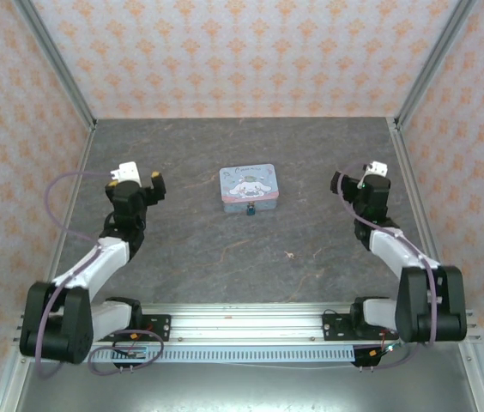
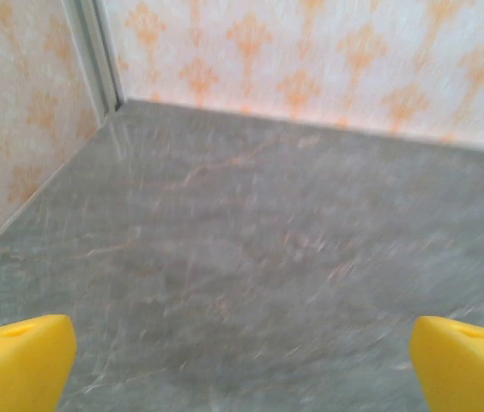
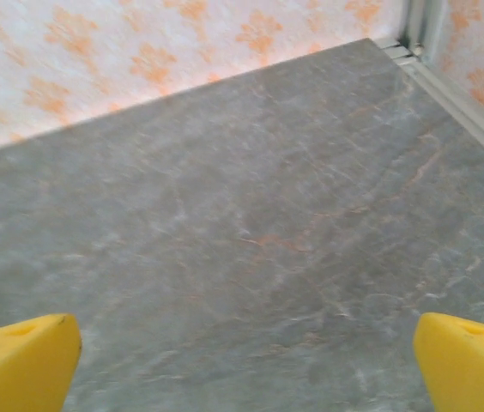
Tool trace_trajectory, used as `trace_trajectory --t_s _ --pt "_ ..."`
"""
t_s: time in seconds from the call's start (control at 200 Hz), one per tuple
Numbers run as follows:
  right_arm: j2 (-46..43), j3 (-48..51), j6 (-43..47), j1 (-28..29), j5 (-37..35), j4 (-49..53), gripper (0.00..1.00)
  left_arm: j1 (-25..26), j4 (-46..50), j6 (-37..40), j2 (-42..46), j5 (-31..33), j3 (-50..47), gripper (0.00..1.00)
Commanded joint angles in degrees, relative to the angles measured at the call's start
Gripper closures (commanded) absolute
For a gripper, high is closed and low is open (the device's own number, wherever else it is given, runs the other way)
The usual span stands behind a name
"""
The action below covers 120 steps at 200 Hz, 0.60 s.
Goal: Unlock the padlock with the key
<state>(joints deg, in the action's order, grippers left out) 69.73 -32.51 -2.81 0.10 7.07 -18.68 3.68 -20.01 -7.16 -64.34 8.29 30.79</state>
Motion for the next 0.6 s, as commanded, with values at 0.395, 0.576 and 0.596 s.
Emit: trace_trajectory --t_s 0.395,0.576,0.596 --pt "-17.5 0.7 -20.3 15.7 15.8 46.0 0.26 16.0 22.0 -34.5 9.5 -22.3 2.9 0.00" --pt "-13.8 3.0 -23.6 21.2 15.3 47.8 0.34 24.3 18.0 -39.7 9.3 -19.6 -0.5 0.01" --pt "-13.2 3.0 -23.9 21.7 15.3 47.9 0.35 24.9 18.1 -39.7 9.2 -19.3 -0.5 0.01"
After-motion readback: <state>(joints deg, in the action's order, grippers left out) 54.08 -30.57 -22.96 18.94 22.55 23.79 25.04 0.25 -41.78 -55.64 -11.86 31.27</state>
